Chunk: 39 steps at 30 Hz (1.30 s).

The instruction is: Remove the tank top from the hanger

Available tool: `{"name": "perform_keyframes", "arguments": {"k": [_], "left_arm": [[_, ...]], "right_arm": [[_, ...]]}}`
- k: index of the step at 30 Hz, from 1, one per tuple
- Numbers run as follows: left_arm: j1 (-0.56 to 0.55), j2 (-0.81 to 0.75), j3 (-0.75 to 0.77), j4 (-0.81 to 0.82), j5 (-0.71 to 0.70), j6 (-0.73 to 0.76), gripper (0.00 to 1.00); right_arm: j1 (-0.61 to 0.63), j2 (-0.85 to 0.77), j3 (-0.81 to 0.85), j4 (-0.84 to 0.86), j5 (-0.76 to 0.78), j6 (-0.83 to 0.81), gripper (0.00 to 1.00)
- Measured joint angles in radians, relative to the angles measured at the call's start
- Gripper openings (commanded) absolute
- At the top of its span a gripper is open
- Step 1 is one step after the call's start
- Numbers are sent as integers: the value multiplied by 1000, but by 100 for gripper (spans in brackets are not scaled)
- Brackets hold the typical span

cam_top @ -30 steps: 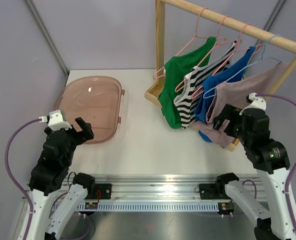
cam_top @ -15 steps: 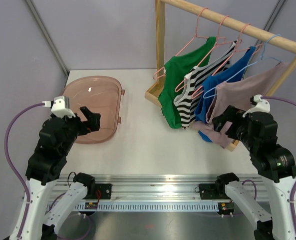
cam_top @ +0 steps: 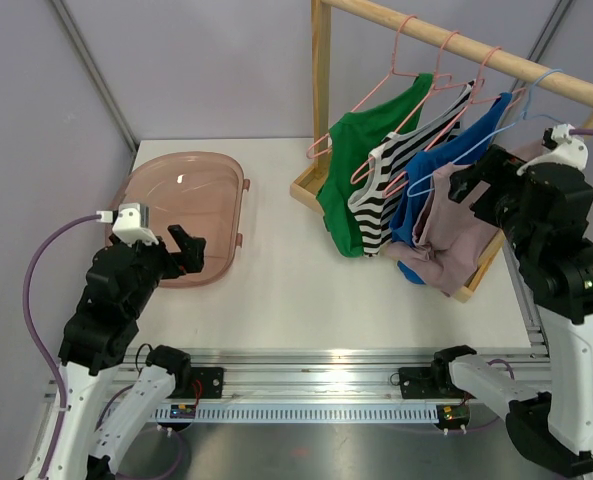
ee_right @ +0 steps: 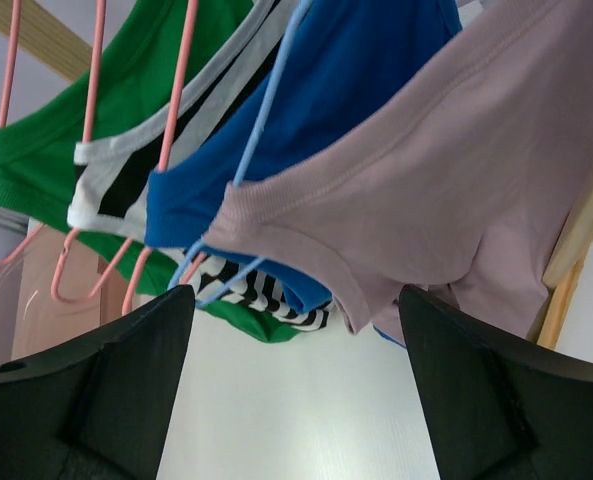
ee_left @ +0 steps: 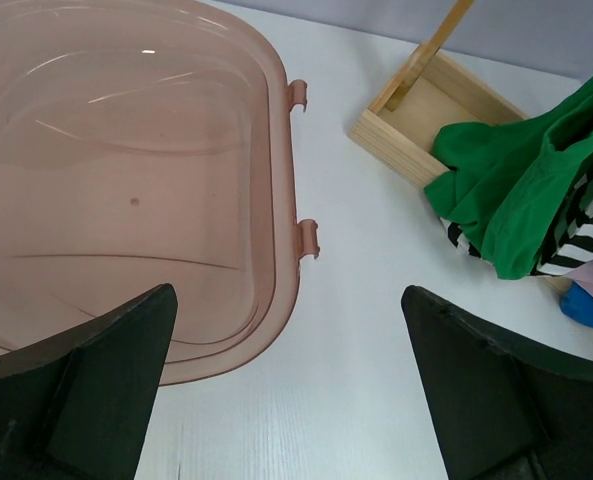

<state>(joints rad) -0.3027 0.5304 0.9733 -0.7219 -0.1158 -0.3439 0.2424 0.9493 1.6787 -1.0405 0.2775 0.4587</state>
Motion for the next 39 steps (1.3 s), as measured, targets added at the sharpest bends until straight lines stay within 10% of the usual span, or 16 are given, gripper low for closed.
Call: {"name": "perform_keyframes", "arguments": {"k": [8,13,26,39], "left_arm": [[0,-26,-81,-2,-16,8,99],[0,-40,-110,-5,-19,8,99],[0,-40,-112,-4,-17,8,99],[0,-41,-117,-3,-17,7,99]], "right_arm": [[0,255,178,10,138,-7,84],[0,362,210,12,231,-24,46],[0,313,253,-7,354,-61,2],[0,339,404,-127,357,-106,0]]}}
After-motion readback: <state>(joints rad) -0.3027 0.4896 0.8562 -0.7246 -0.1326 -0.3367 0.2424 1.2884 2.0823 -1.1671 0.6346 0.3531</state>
